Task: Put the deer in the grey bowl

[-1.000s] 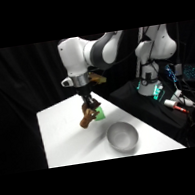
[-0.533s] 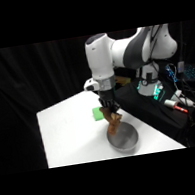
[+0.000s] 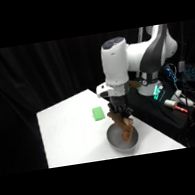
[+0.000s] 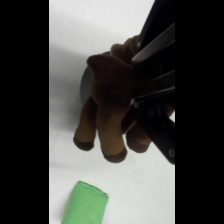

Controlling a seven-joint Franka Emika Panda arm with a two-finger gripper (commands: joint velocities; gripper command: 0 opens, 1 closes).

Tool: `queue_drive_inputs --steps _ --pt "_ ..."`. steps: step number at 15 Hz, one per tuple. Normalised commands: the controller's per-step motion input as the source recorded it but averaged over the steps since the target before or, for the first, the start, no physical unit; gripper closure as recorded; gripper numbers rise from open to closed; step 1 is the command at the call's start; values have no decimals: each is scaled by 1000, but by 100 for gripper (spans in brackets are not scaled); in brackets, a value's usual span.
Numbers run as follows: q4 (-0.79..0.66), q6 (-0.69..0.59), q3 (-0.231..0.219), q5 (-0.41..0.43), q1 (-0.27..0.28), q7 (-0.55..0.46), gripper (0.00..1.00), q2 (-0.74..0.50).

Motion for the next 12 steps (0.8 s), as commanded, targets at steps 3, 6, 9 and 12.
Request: queue_drive_inputs --steps 3,6,9,12 --pt "62 174 43 -62 49 34 92 132" --pt "87 143 26 -49 27 28 60 153" --pt "91 100 -2 -85 12 41 45 111" --pt "93 70 -30 -124 4 60 21 58"
